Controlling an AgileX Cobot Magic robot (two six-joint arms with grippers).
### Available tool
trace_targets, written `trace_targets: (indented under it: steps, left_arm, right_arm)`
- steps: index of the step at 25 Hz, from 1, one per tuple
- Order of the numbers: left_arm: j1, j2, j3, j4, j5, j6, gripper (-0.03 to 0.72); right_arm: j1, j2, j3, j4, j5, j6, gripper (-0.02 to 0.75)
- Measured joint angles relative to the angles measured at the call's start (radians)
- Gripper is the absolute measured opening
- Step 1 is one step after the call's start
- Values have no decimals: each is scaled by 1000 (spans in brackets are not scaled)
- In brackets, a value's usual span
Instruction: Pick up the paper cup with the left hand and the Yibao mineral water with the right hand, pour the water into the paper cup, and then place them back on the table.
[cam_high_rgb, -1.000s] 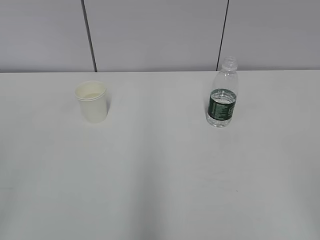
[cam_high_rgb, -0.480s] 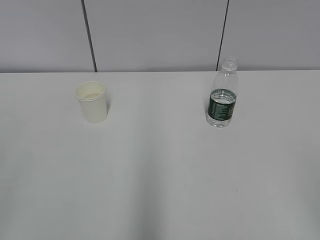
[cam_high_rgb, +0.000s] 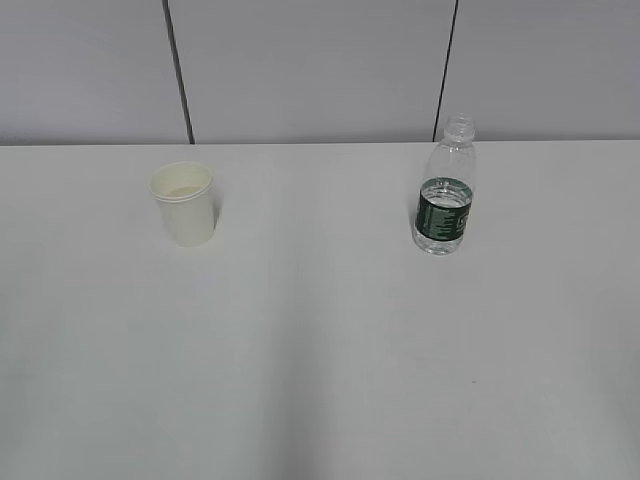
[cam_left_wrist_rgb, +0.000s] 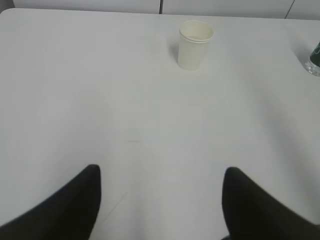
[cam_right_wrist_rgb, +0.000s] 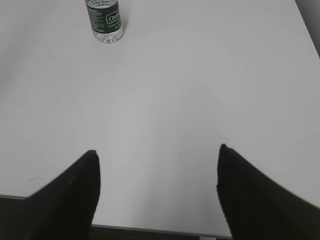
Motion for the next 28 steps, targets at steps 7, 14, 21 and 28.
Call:
trace_targets:
  steps: [7, 14, 21, 28]
  left_arm:
    - [0, 0, 0, 0, 0, 0, 465]
    - [0, 0, 0, 0, 0, 0, 450]
    - [0, 0, 0, 0, 0, 0, 444]
    - [0, 0, 0, 0, 0, 0, 444]
  right_arm:
    - [0, 0, 0, 0, 0, 0, 533]
    - [0, 0, 0, 0, -2, 0, 533]
    - [0, 0, 0, 0, -2, 0, 533]
    - [0, 0, 0, 0, -2, 0, 533]
